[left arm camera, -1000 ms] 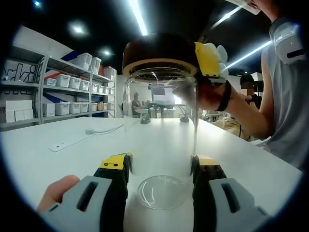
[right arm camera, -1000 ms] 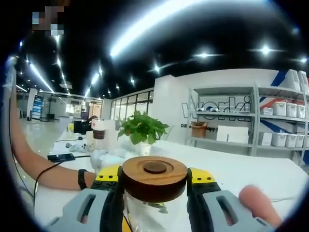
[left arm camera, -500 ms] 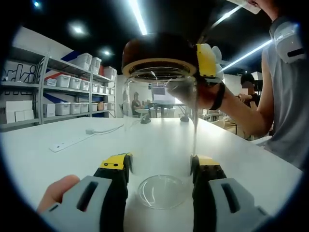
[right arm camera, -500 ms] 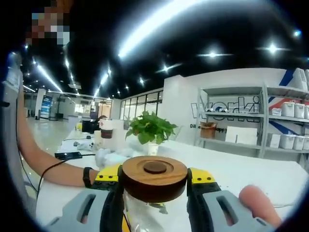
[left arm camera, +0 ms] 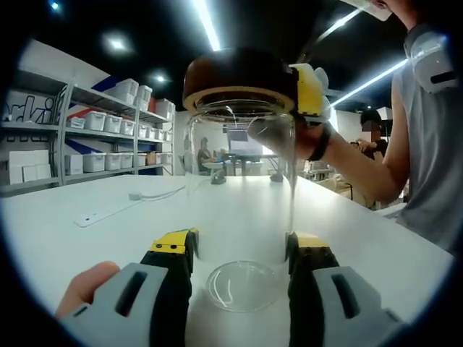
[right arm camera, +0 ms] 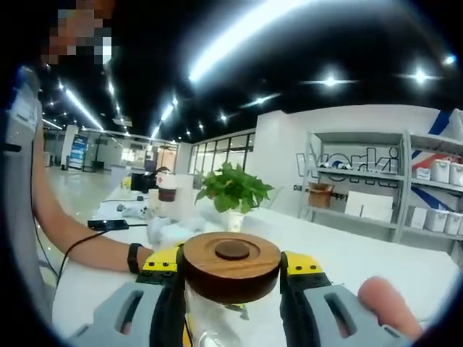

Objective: Clamp the coffee can twist off the lid put the lid on the table pick up the lid cover the can tighten the lid

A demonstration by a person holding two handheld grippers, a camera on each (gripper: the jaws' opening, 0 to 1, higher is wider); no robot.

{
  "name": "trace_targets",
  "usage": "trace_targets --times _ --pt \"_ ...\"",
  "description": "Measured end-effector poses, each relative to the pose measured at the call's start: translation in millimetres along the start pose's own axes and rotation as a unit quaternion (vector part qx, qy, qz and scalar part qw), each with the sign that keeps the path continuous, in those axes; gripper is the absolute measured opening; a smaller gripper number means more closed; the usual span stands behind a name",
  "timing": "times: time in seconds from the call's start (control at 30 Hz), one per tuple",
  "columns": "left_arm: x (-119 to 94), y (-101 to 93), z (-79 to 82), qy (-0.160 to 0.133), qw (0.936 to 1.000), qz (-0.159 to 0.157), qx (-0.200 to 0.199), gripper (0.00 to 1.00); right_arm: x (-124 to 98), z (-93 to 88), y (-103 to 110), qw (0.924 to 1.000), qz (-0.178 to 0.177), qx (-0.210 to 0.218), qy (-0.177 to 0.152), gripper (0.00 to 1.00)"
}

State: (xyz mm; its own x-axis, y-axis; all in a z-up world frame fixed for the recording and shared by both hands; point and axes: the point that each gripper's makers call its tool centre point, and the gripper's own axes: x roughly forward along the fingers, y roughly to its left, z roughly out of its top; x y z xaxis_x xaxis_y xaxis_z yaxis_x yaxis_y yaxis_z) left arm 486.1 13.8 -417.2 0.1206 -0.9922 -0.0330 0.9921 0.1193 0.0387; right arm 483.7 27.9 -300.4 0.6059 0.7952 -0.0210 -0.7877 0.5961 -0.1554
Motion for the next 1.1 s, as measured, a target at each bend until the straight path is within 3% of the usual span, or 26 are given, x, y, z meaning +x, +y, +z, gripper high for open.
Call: trace_targets --times 0.53,1.1 --pt "0.3 0.1 -0.5 0.002 1.0 0.001 0.001 0.42 0.5 0.1 1.2 0.9992 0.037 -0.012 0.008 0.47" --pt "0.9 1.0 -1.2 0.002 1.0 0.002 0.001 0.42 0.3 0.0 1.5 0.9962 0.086 -0.011 -0.006 0.47"
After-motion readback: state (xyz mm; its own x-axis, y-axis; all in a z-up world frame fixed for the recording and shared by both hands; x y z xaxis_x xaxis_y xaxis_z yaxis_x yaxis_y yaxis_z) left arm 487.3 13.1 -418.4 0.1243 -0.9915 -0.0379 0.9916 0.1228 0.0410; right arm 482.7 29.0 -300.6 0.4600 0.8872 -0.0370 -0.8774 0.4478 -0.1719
